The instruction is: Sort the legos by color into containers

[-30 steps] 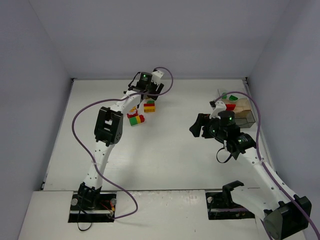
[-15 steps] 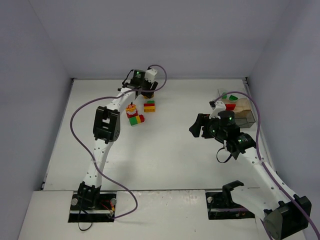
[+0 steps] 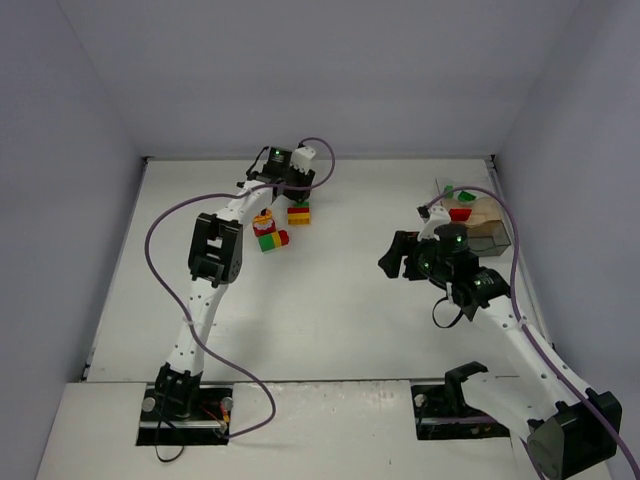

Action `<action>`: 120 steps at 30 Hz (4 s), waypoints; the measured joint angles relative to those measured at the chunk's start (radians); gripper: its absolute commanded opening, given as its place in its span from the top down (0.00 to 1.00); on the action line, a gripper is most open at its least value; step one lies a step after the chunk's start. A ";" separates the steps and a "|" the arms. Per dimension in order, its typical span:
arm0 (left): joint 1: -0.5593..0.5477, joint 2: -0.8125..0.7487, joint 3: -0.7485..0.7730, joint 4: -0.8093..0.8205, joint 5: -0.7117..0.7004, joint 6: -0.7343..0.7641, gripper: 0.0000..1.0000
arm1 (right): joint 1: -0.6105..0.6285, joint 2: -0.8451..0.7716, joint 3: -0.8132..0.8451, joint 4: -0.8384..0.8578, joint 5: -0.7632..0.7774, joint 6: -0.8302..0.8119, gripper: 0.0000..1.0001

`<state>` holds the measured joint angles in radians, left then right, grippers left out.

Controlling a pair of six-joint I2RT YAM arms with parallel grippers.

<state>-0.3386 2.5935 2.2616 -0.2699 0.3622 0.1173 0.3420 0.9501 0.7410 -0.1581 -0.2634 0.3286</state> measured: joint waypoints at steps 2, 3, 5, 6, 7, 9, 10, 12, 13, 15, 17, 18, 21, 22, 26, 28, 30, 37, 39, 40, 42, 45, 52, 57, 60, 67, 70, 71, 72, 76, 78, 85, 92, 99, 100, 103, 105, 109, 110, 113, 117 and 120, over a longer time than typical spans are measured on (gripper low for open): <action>0.000 -0.008 -0.019 0.019 0.006 -0.008 0.72 | 0.000 0.000 -0.004 0.000 0.000 0.000 0.34; 0.000 -0.011 -0.026 0.023 0.006 -0.010 0.79 | 0.000 0.000 -0.006 -0.001 0.000 0.000 0.34; 0.000 -0.018 -0.040 0.032 0.007 -0.017 0.81 | 0.000 0.000 -0.008 -0.002 0.000 0.000 0.34; 0.000 -0.026 -0.053 0.042 0.007 -0.021 0.82 | 0.000 0.000 -0.008 -0.003 0.000 0.000 0.34; 0.000 -0.036 -0.076 0.053 0.007 -0.027 0.83 | 0.000 0.000 -0.008 -0.003 0.000 0.000 0.34; 0.000 -0.076 -0.139 0.074 0.010 -0.048 0.83 | 0.000 0.000 -0.008 -0.003 0.000 0.000 0.34; 0.000 -0.101 -0.177 0.082 0.014 -0.058 0.83 | 0.000 0.000 -0.007 -0.003 0.000 -0.001 0.34; -0.001 -0.158 -0.246 0.100 0.029 -0.082 0.84 | 0.000 0.005 0.002 -0.010 0.000 -0.001 0.34; -0.001 -0.192 -0.281 0.114 0.042 -0.096 0.84 | 0.000 0.014 0.015 -0.014 0.000 0.000 0.34; -0.003 -0.273 -0.352 0.154 0.072 -0.116 0.83 | 0.000 0.039 0.052 -0.020 -0.004 0.000 0.35; -0.008 -0.371 -0.429 0.198 0.106 -0.128 0.84 | 0.000 0.069 0.102 -0.024 -0.015 0.008 0.35; -0.015 -0.436 -0.477 0.224 0.124 -0.130 0.83 | 0.000 0.093 0.145 -0.026 -0.026 0.014 0.35; -0.047 -0.620 -0.598 0.277 0.168 -0.129 0.83 | 0.000 0.137 0.225 -0.020 -0.064 0.040 0.35; -0.063 -0.678 -0.632 0.290 0.180 -0.125 0.83 | 0.000 0.151 0.249 -0.017 -0.078 0.050 0.35; -0.155 -0.883 -0.774 0.341 0.199 -0.097 0.83 | 0.000 0.196 0.331 -0.010 -0.144 0.101 0.35; -0.208 -0.962 -0.845 0.344 0.198 -0.079 0.83 | 0.000 0.211 0.361 -0.008 -0.174 0.128 0.35; -0.256 -1.012 -0.896 0.342 0.190 -0.061 0.83 | 0.000 0.223 0.385 -0.002 -0.197 0.149 0.35; -0.348 -1.102 -0.999 0.308 0.120 -0.022 0.83 | 0.000 0.236 0.435 0.005 -0.230 0.185 0.36; -0.355 -1.125 -1.011 0.306 0.105 -0.019 0.83 | 0.000 0.237 0.437 0.006 -0.237 0.190 0.36; -0.358 -1.138 -1.015 0.306 0.100 -0.019 0.83 | 0.000 0.238 0.438 0.006 -0.240 0.193 0.36; -0.363 -1.157 -1.017 0.306 0.090 -0.017 0.83 | 0.000 0.241 0.438 0.006 -0.243 0.196 0.36; -0.371 -1.177 -1.017 0.306 0.084 -0.016 0.83 | 0.000 0.246 0.437 0.008 -0.248 0.196 0.37; -0.401 -1.183 -1.017 0.306 0.080 -0.015 0.83 | 0.000 0.252 0.437 0.030 -0.277 0.211 0.39; -0.412 -1.180 -1.017 0.306 0.079 -0.015 0.83 | 0.000 0.252 0.424 0.049 -0.304 0.225 0.41; -0.414 -1.175 -1.017 0.306 0.078 -0.015 0.83 | 0.000 0.253 0.400 0.059 -0.319 0.233 0.43; -0.417 -1.161 -1.017 0.309 0.077 -0.014 0.82 | 0.000 0.255 0.365 0.069 -0.338 0.247 0.57; -0.420 -1.157 -1.017 0.310 0.076 -0.013 0.82 | 0.000 0.259 0.362 0.077 -0.352 0.249 0.69; -0.420 -1.153 -1.017 0.311 0.076 -0.012 0.80 | 0.000 0.260 0.362 0.084 -0.357 0.249 0.73; -0.420 -1.150 -1.017 0.312 0.076 -0.012 0.79 | 0.000 0.261 0.362 0.092 -0.362 0.249 0.80; -0.420 -1.144 -1.017 0.313 0.072 -0.010 0.48 | 0.000 0.270 0.360 0.106 -0.373 0.246 1.00; -0.421 -1.140 -1.017 0.314 0.066 -0.010 0.32 | 0.000 0.272 0.360 0.106 -0.369 0.242 1.00; -0.422 -1.141 -1.025 0.315 0.003 -0.031 0.16 | -0.021 0.272 0.343 0.103 -0.280 0.193 1.00; -0.414 -1.251 -1.178 0.261 -0.156 -0.093 0.14 | -0.273 0.277 0.328 0.021 -0.139 0.087 1.00; -0.282 -1.464 -1.295 0.118 -0.254 -0.260 0.14 | -0.494 0.380 0.343 -0.060 0.053 -0.017 1.00; -0.251 -1.496 -1.308 0.090 -0.268 -0.288 0.14 | -0.510 0.407 0.348 -0.064 0.072 -0.021 1.00; -0.176 -1.574 -1.354 0.031 -0.304 -0.340 0.14 | -0.560 0.487 0.370 -0.077 0.101 -0.034 1.00; -0.141 -1.617 -1.392 -0.006 -0.330 -0.359 0.14 | -0.592 0.544 0.398 -0.085 0.115 -0.042 1.00; -0.094 -1.669 -1.449 -0.054 -0.379 -0.378 0.13 | -0.633 0.645 0.459 -0.083 0.136 -0.050 1.00; -0.089 -1.674 -1.456 -0.060 -0.394 -0.382 0.14 | -0.637 0.665 0.473 -0.082 0.140 -0.052 1.00; -0.087 -1.674 -1.458 -0.077 -0.429 -0.392 0.14 | -0.642 0.748 0.504 -0.065 0.144 -0.067 0.95; -0.087 -1.674 -1.458 -0.085 -0.450 -0.406 0.14 | -0.648 0.787 0.507 -0.060 0.143 -0.069 0.84; -0.087 -1.667 -1.458 -0.085 -0.449 -0.409 0.14 | -0.658 0.817 0.507 -0.058 0.144 -0.069 0.66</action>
<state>-0.4252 0.9264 0.8036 -0.3553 -0.0872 -0.2920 -0.3164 1.7668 1.2480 -0.2165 -0.1196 0.2592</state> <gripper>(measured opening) 0.865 0.251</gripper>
